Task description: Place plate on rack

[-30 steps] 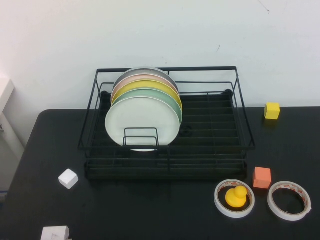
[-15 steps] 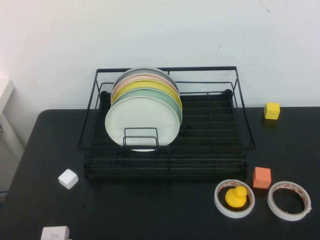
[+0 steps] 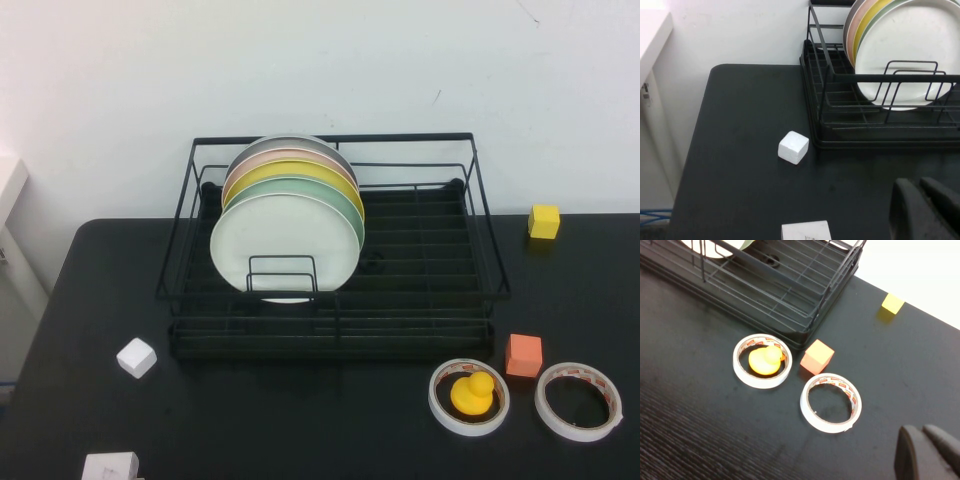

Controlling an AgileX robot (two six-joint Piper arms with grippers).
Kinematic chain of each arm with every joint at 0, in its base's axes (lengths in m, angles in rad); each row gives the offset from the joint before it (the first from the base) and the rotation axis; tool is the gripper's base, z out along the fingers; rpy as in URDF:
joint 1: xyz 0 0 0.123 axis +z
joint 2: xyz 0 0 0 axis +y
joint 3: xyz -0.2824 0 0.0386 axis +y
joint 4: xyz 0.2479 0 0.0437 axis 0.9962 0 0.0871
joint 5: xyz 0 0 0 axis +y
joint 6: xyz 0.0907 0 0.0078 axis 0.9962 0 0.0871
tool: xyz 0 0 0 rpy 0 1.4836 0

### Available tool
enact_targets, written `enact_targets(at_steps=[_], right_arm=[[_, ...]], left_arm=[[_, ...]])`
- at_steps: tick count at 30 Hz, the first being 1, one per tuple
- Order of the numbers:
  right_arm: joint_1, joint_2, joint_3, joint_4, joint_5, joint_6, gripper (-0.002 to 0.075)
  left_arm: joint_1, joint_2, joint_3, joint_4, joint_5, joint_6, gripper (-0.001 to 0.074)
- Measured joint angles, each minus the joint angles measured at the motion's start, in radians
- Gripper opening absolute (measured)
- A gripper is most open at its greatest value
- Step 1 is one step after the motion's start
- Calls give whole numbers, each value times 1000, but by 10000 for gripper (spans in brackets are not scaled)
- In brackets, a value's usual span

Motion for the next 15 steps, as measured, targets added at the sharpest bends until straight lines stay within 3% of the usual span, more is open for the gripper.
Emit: enact_targets(at_steps=[12, 15], right_arm=[[-2, -8, 4, -8, 0, -8, -2], [-57, -65, 44, -12, -35, -22, -2]], left_arm=[[0, 0, 0, 1, 0, 2, -1], [0, 0, 0, 1, 0, 2, -1]])
